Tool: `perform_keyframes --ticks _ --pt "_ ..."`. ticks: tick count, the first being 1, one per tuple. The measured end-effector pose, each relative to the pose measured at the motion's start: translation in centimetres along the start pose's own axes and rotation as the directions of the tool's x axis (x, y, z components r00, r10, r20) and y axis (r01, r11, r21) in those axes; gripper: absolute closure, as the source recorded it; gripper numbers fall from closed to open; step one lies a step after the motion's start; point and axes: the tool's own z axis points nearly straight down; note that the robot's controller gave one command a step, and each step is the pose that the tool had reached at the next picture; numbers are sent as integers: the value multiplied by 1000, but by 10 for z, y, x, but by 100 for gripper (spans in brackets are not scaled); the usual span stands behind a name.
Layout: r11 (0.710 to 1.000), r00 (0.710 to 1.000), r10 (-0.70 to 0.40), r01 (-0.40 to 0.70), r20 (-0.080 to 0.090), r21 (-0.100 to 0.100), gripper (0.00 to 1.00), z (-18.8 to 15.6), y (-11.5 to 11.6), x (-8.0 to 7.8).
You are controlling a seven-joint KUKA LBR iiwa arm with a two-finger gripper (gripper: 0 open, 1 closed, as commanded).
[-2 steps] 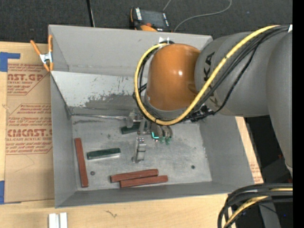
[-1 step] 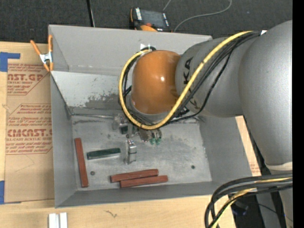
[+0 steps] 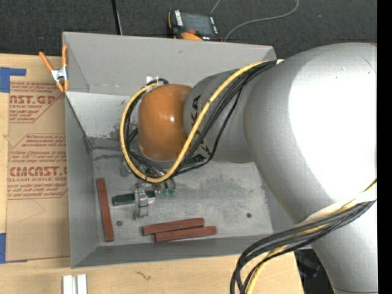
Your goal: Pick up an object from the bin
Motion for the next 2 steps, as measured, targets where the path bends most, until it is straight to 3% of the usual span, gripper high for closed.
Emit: perform_keyframes --ticks 1,2 --pt "1000 1000 3 -3 6 1 100 -5 -2 -2" --pt "1000 1000 1 -1 13 3 100 -166 -28 13"
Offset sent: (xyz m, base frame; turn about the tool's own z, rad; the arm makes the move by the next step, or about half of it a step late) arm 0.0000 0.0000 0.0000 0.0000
